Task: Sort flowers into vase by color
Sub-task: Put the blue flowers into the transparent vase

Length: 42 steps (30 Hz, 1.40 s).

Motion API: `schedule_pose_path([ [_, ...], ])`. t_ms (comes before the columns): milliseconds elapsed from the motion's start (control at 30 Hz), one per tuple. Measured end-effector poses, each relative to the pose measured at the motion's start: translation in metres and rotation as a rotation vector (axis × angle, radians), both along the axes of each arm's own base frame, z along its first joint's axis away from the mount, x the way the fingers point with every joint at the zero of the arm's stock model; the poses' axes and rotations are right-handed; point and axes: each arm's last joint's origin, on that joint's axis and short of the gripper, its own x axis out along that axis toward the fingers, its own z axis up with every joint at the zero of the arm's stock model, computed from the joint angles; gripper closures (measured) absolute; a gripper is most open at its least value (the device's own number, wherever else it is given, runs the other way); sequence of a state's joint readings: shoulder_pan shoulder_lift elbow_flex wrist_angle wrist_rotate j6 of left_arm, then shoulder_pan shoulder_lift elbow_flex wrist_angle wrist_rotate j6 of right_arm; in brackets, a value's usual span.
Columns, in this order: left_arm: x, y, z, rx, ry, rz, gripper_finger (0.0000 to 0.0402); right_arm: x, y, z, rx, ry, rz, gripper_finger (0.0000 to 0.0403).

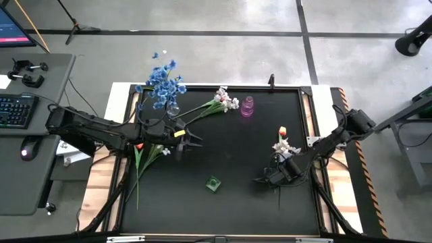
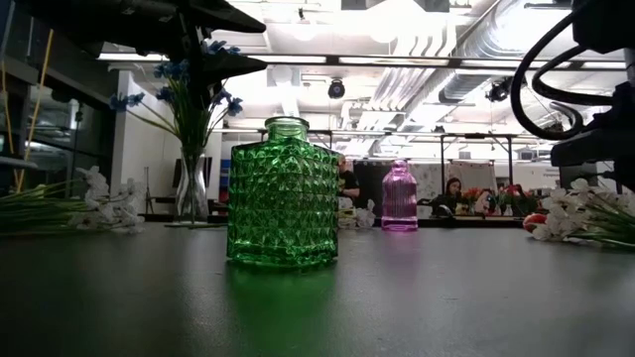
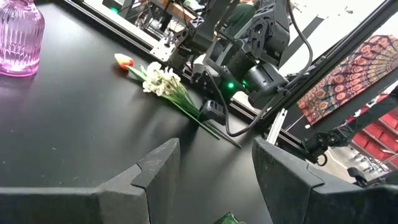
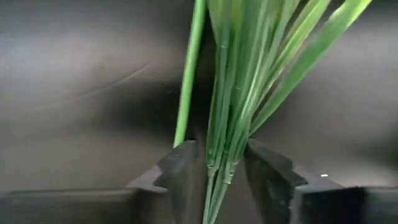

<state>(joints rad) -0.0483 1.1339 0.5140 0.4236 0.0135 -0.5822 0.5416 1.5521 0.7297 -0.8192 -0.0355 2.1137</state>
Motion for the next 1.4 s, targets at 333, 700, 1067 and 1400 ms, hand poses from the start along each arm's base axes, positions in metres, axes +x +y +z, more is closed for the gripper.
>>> schedule_pose_path([
  [333, 0.0, 0.0, 0.0, -0.002, 0.001, 0.0, 0.0213, -0.006, 0.004, 0.018, -0.03, 0.035, 0.089, 0.0393],
  [700, 0.0, 0.0, 0.0, -0.009, 0.001, 0.003, 0.0213, 0.002, 0.011, 0.124, -0.271, -0.289, 0.249, 0.0401],
  [1067, 0.0, 0.0, 0.001, -0.058, -0.004, 0.013, 0.0213, 0.061, -0.048, 0.139, -0.825, -0.579, 0.265, 0.0402],
  [1400, 0.001, 0.0, 0.007, -0.073, -0.069, 0.013, 0.0213, 0.098, -0.161, 0.161, -1.145, -0.413, 0.396, 0.0402],
])
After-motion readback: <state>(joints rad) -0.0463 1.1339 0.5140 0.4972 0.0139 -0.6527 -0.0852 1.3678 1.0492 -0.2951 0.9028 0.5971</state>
